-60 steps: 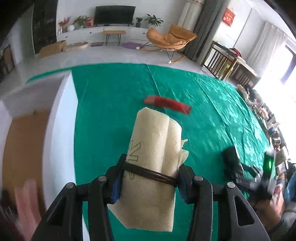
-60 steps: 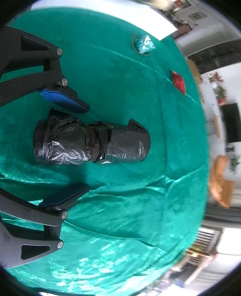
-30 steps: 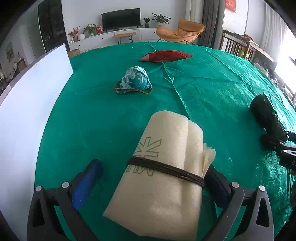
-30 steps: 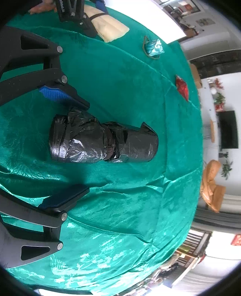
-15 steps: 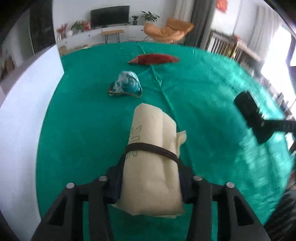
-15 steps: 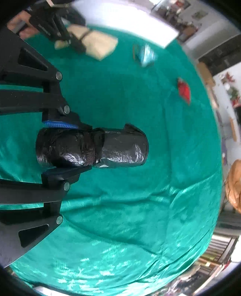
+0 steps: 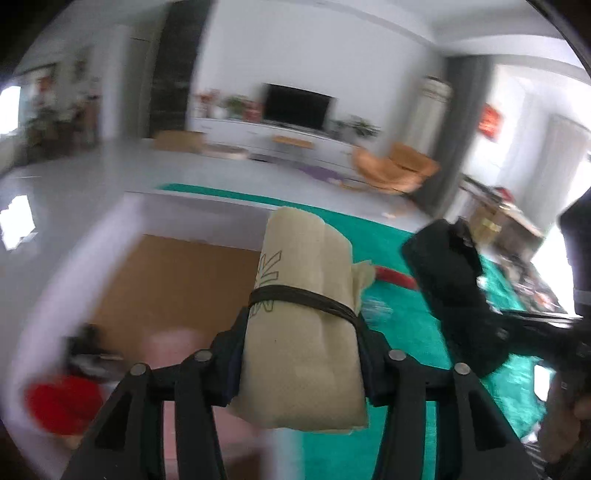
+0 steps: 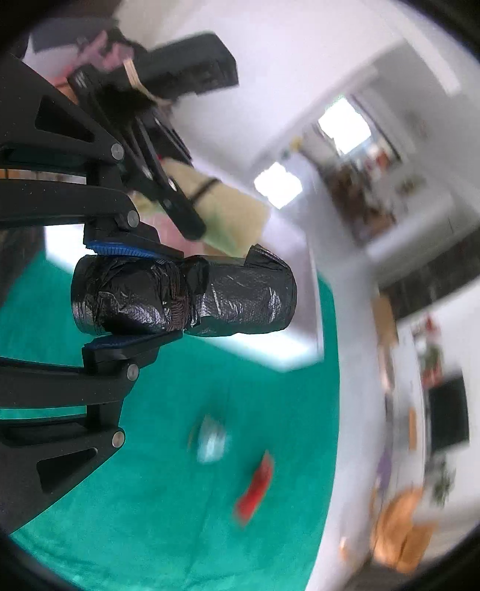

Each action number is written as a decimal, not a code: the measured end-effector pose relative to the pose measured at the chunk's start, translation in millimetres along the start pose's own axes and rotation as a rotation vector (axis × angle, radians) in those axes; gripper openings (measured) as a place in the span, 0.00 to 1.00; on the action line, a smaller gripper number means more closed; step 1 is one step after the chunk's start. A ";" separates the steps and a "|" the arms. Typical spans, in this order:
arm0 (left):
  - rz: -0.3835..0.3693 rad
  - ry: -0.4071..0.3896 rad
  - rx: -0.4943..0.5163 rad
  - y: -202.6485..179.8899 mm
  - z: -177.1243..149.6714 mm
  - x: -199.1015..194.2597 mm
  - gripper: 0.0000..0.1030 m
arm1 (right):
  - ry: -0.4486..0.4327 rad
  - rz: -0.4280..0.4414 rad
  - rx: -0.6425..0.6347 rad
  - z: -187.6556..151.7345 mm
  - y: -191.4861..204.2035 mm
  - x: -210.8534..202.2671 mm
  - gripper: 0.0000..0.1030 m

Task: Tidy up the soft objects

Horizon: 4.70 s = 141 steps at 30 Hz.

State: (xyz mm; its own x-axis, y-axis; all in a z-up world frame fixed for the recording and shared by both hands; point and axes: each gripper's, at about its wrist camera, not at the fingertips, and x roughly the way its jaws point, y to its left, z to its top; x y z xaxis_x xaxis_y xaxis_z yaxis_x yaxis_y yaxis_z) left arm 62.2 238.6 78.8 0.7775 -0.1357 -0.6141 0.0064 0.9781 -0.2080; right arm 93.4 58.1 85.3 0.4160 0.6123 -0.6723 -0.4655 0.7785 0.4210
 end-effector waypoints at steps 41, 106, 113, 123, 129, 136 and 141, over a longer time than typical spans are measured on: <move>-0.021 0.302 0.345 -197.8 -131.1 215.5 0.99 | -0.128 -0.803 0.244 -176.5 -253.8 -38.5 0.71; -0.031 0.290 0.327 -200.7 -121.0 237.1 1.00 | -0.111 -0.792 0.282 -179.4 -262.0 -38.3 0.78; -0.030 0.289 0.327 -200.8 -121.3 237.1 1.00 | -0.112 -0.791 0.283 -179.5 -262.1 -38.2 0.78; -0.061 0.436 0.157 -186.3 -79.1 258.9 1.00 | -0.110 -0.790 0.281 -179.3 -261.4 -37.8 0.79; 0.057 0.403 0.190 -190.8 -42.8 307.2 1.00 | -0.110 -0.790 0.281 -179.5 -260.8 -37.7 0.79; 0.159 0.381 0.274 -196.2 -27.2 334.2 0.98 | -0.110 -0.790 0.281 -179.5 -260.7 -37.2 0.79; 0.069 0.364 0.257 -195.5 -29.4 317.4 0.44 | -0.110 -0.790 0.281 -179.4 -260.6 -37.3 0.79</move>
State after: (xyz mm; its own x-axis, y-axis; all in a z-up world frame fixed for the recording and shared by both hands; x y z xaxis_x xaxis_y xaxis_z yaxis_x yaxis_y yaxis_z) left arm 289.2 -0.4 -97.8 0.5098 -0.0701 -0.8574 0.1539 0.9880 0.0107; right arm 59.1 -192.3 -108.5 0.6179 -0.1276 -0.7758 0.1997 0.9798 -0.0021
